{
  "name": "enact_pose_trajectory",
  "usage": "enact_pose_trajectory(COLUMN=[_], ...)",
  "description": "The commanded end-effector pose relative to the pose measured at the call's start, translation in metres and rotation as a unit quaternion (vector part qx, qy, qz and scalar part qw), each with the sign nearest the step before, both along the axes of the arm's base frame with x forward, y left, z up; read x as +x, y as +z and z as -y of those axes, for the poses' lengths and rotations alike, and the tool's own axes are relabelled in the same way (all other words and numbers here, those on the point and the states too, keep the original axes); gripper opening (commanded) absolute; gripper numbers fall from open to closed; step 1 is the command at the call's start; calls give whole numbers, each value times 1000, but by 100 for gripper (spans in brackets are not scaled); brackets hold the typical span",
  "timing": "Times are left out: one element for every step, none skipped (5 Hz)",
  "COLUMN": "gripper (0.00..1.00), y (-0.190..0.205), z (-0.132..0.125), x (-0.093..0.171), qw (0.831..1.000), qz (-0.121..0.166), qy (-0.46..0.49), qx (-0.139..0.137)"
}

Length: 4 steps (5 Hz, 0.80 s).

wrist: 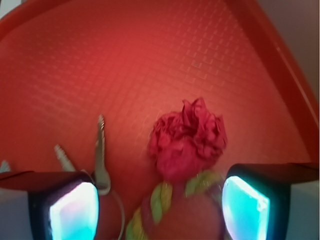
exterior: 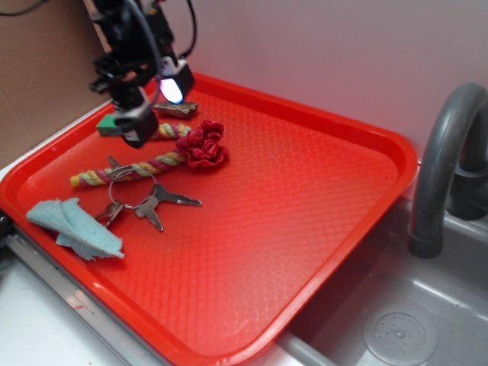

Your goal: Grab the red paper.

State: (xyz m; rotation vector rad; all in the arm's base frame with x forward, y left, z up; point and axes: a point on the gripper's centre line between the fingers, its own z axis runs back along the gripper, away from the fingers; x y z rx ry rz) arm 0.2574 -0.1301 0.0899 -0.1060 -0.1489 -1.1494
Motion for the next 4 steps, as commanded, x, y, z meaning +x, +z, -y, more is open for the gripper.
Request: enact_pose_trajectory(gripper=[100,100,100,0], y=[-17,-33,-44,-46], z=[22,15,14,15], x=[27,25,19,15], qw=[998,997,996,996], qz=[-11,-18,-21,-23], qy=[44,30,3,10], qx=[40,65,86,86])
